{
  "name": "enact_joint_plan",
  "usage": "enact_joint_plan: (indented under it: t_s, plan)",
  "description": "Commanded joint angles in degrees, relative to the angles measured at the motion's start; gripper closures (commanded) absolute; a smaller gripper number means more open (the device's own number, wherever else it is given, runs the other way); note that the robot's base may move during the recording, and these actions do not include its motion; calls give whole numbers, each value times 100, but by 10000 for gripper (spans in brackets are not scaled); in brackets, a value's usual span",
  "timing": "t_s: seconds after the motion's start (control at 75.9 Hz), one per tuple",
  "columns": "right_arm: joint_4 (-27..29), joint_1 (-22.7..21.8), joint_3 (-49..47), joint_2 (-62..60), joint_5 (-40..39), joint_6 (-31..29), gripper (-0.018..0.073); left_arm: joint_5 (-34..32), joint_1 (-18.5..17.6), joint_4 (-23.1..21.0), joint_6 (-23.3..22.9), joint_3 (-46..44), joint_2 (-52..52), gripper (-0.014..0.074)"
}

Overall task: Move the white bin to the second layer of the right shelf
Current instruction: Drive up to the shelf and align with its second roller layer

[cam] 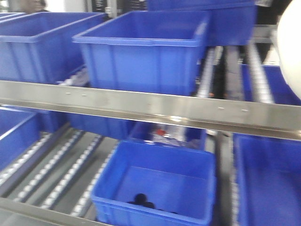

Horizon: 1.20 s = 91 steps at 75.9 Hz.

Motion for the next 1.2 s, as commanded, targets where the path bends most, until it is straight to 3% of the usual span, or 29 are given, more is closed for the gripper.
enact_joint_plan:
  t_s: [0.0,1.186]
  plan:
    - [-36,-43,-178,3,-514,13,504,-501,-15,0,-30,211,-80,512]
    - [-36,-43,-178,3,-514,13,504,-501,-15,0,-30,211,-80,512]
